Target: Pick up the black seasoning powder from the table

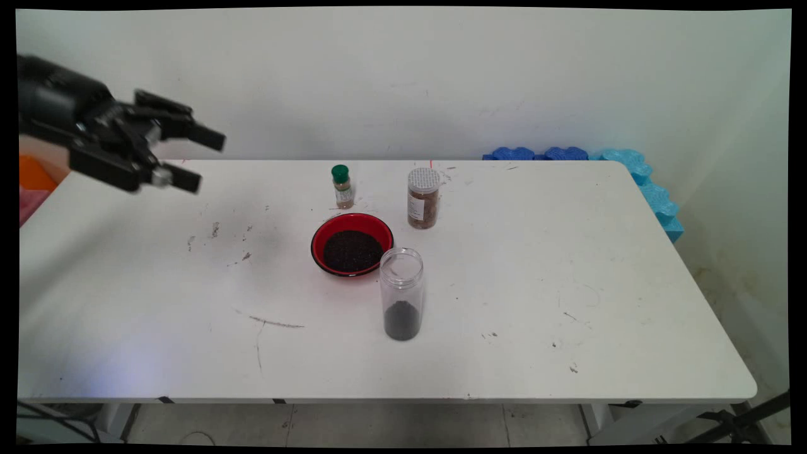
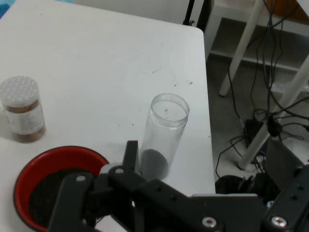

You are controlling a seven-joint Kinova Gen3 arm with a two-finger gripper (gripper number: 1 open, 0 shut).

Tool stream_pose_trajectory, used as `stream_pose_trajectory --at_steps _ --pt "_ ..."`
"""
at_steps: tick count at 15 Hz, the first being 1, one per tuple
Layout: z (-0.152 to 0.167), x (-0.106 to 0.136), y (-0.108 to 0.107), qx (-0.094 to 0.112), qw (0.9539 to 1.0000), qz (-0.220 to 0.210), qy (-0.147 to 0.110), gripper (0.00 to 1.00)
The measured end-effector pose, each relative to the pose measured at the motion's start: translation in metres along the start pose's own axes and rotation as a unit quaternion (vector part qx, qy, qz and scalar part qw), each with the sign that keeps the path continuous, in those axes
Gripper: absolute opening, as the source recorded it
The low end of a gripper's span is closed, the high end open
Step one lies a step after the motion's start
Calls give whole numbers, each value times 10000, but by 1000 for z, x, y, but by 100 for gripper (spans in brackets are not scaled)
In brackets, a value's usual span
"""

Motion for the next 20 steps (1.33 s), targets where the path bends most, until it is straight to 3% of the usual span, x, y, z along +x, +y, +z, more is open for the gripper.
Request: stream_pose_trajectory --at_steps 7,15,20 --pt "79 -45 15 40 9998 150 -132 100" --pt "143 -66 12 228 9995 133 -165 100" --pt "173 -75 11 203 9995 190 -158 100"
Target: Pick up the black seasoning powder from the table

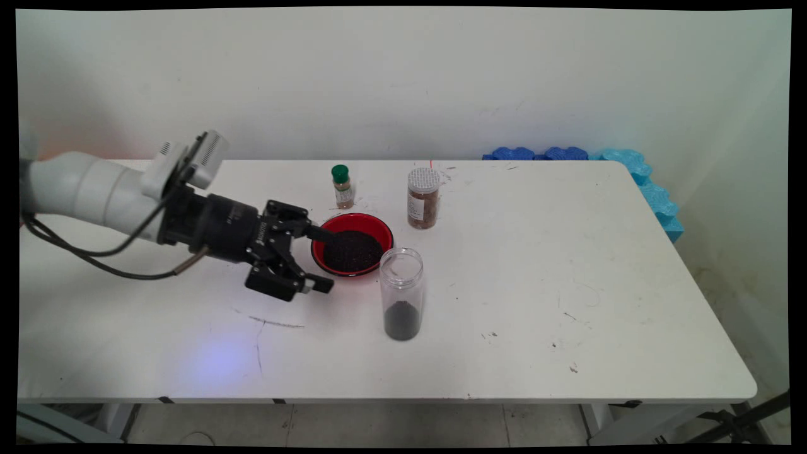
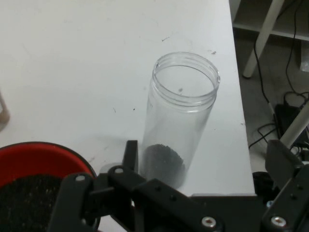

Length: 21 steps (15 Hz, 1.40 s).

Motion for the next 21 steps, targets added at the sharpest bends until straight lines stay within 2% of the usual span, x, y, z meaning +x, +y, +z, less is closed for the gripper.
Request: stream_pose_trajectory --at_steps 9,21 --pt "47 -10 0 -54 9998 132 112 100" --pt "91 -14 -3 -36 9990 409 200 100"
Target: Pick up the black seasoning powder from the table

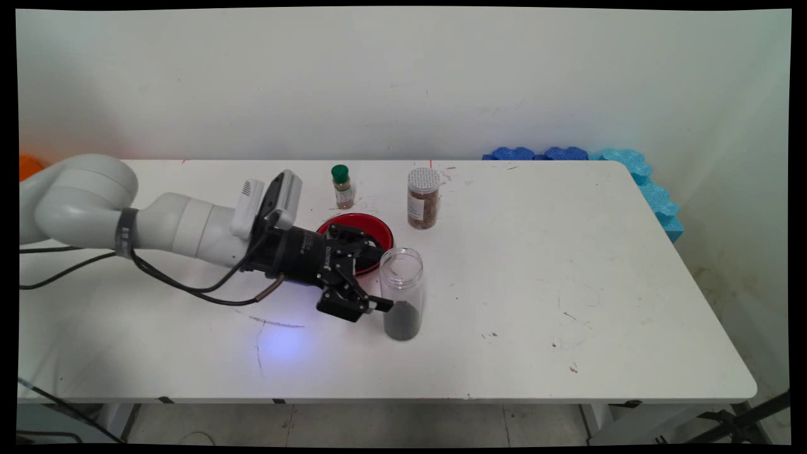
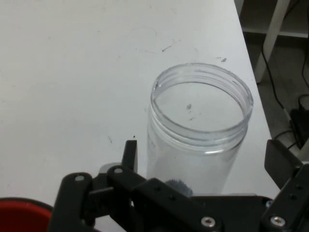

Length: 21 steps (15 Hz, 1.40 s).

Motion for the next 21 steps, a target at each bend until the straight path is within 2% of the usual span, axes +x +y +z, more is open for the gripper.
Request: stream_pose_trajectory --at_steps 11,21 --pt "25 -4 -6 40 9996 295 -33 100" --pt "37 -4 -8 47 9994 331 -66 100"
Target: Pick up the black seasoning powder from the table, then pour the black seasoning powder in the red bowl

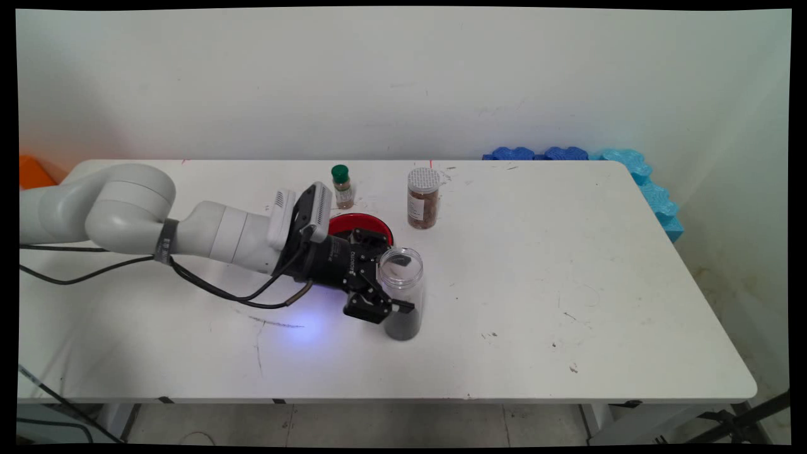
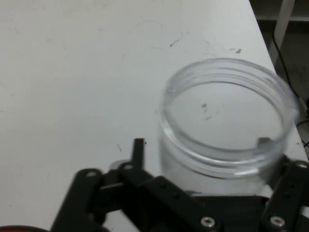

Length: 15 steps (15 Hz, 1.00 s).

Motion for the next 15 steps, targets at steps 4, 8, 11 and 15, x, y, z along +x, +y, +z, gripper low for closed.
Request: stream_pose_trajectory --at_steps 4,8,11,15 --pt "-1 0 0 -46 10000 -1 -62 0" --pt "-16 5 -2 -110 9999 -24 -73 0" --pt "-35 15 -6 -232 9997 22 -28 0" --pt "-65 32 -9 -486 9988 -49 7 0"
